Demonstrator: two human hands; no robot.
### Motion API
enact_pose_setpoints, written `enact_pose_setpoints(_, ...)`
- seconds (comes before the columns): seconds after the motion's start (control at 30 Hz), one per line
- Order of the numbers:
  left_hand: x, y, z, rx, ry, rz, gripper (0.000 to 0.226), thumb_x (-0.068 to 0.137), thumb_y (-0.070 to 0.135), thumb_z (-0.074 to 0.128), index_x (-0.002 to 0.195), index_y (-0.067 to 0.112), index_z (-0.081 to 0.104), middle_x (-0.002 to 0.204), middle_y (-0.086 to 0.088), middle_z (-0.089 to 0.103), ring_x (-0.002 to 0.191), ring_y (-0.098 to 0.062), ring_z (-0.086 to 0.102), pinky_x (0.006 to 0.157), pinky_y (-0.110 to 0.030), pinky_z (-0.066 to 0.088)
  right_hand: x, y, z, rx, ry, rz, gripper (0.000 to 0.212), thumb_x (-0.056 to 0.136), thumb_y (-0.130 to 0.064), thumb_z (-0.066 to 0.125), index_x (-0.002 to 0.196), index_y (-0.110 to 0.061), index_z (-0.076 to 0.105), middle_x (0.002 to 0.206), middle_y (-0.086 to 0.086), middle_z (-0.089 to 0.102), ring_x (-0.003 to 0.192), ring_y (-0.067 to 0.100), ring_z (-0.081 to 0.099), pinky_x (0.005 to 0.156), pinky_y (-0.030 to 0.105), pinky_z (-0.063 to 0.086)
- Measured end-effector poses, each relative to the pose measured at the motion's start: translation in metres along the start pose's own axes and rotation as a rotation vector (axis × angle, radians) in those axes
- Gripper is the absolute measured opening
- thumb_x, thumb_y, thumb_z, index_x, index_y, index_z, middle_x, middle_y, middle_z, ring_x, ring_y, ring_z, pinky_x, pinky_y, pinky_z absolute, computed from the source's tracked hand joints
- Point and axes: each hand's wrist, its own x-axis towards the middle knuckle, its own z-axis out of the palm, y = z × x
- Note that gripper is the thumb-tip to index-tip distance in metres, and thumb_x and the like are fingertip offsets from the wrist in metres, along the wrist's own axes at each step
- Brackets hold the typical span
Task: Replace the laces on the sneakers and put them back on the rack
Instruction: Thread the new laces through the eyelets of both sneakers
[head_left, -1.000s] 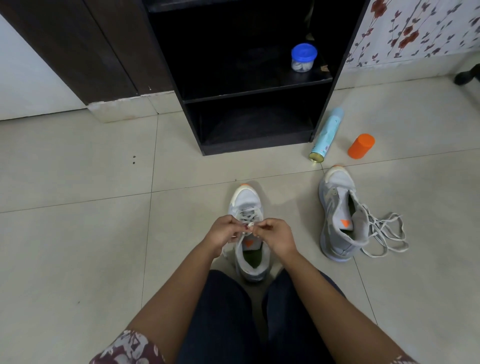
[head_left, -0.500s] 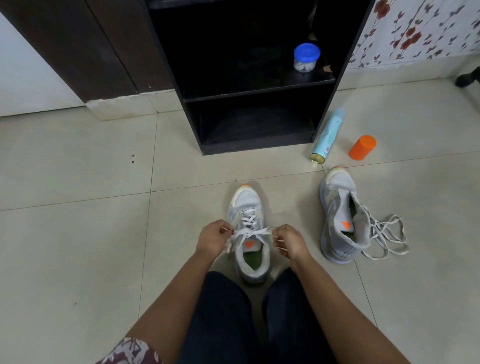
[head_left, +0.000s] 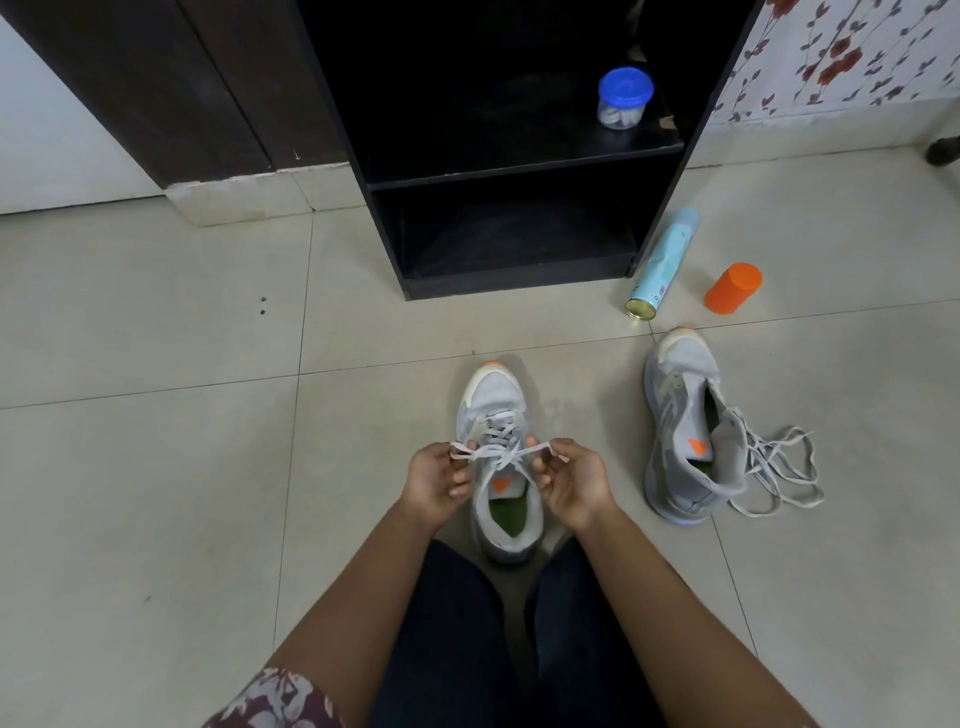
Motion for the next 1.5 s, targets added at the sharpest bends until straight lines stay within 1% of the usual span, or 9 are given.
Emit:
enact_pose_setpoints(0.23,0.013,0.015,-0.001,-0.249,0.164,-0.067,0.032,0.096,0.006,0.017,0.070,0.015,0.034,0.043,-0.001,0.036,0.028,-0.009,0.027,0.031,-0.014,0.024,0.011,-0.007,-0.003,-0.012,0.057,0.028,0.022,0.096,-0.002,0.037,0.076,-0.006,0.046,0.068,0.010,0.051,0.056,0.020,0.049,0.046,0.020,0.050)
enact_pose_setpoints(0.37,0.013,0.022,0.000,-0.305,0.238,-0.028,0.033,0.100,0.008,0.020,0.072,0.013,0.036,0.049,-0.002,0.035,0.034,-0.011,0.028,0.047,-0.021,0.051,0.013,-0.011,-0.004,-0.051,0.055,0.040,0.026,0.097,-0.002,0.036,0.074,-0.004,0.046,0.067,0.010,0.049,0.058,0.020,0.047,0.045,0.020,0.048)
enact_pose_setpoints(0.43,0.010,0.019,0.003,-0.100,0.259,0.038,0.032,0.099,0.008,0.024,0.071,0.012,0.038,0.056,-0.002,0.038,0.034,-0.010,0.032,0.052,-0.024,0.048,0.012,-0.011,-0.005,-0.152,0.070,-0.024,0.024,0.097,-0.002,0.037,0.076,-0.006,0.047,0.068,0.009,0.051,0.058,0.019,0.047,0.048,0.023,0.046)
enact_pose_setpoints(0.53,0.011,0.001,0.005,0.606,0.335,0.261,0.023,0.094,0.015,0.039,0.080,0.003,0.052,0.075,-0.012,0.052,0.052,-0.011,0.044,0.056,-0.025,0.036,0.006,-0.008,-0.005,-0.626,0.068,-0.206,0.005,0.093,-0.007,0.052,0.095,-0.010,0.049,0.092,0.010,0.059,0.072,0.016,0.056,0.061,0.023,0.044)
enact_pose_setpoints(0.67,0.008,-0.026,0.002,1.036,0.259,0.376,0.059,0.077,0.035,0.072,0.123,0.011,0.043,0.112,-0.006,0.056,0.092,-0.016,0.058,0.076,-0.026,0.046,0.003,0.006,-0.015,-1.189,-0.012,-0.293,0.080,0.070,-0.026,0.077,0.137,-0.017,0.034,0.123,0.004,0.057,0.108,0.022,0.057,0.084,0.026,0.043)
enact_pose_setpoints(0.77,0.005,-0.039,0.004,1.246,0.301,0.368,0.071,0.083,0.031,0.069,0.140,0.017,0.029,0.122,-0.007,0.058,0.111,-0.031,0.058,0.083,-0.029,0.042,0.008,0.016,-0.022,-1.496,0.106,-0.353,0.051,0.090,-0.025,0.059,0.138,-0.014,0.043,0.128,0.009,0.060,0.117,0.029,0.056,0.091,0.028,0.041)
enact_pose_setpoints(0.97,0.009,-0.039,-0.002,1.214,0.345,0.440,0.027,0.096,0.028,0.053,0.118,0.014,0.059,0.114,-0.009,0.066,0.107,-0.028,0.061,0.082,-0.025,0.042,0.017,0.012,-0.034,-1.452,0.125,-0.338,0.016,0.087,-0.011,0.053,0.089,-0.014,0.069,0.102,0.013,0.070,0.095,0.025,0.064,0.072,0.023,0.042)
enact_pose_setpoints(1.17,0.002,0.000,-0.013,1.319,0.435,0.648,0.017,0.091,0.017,0.059,0.096,0.009,0.074,0.099,-0.016,0.072,0.095,-0.031,0.066,0.076,-0.031,0.047,0.002,0.018,-0.038,-1.357,-0.122,-0.290,0.043,0.090,-0.045,0.061,0.126,-0.023,0.056,0.108,0.002,0.066,0.102,0.019,0.063,0.093,0.030,0.048)
enact_pose_setpoints(1.5,-0.008,0.110,-0.068,1.288,0.649,0.712,0.029,0.095,0.005,0.046,0.116,0.002,0.067,0.115,-0.022,0.066,0.106,-0.040,0.059,0.080,-0.030,0.039,0.003,0.026,-0.041,-1.662,-0.109,-0.370,0.035,0.096,-0.030,0.050,0.130,-0.024,0.053,0.095,-0.009,0.059,0.091,0.011,0.060,0.082,0.020,0.046)
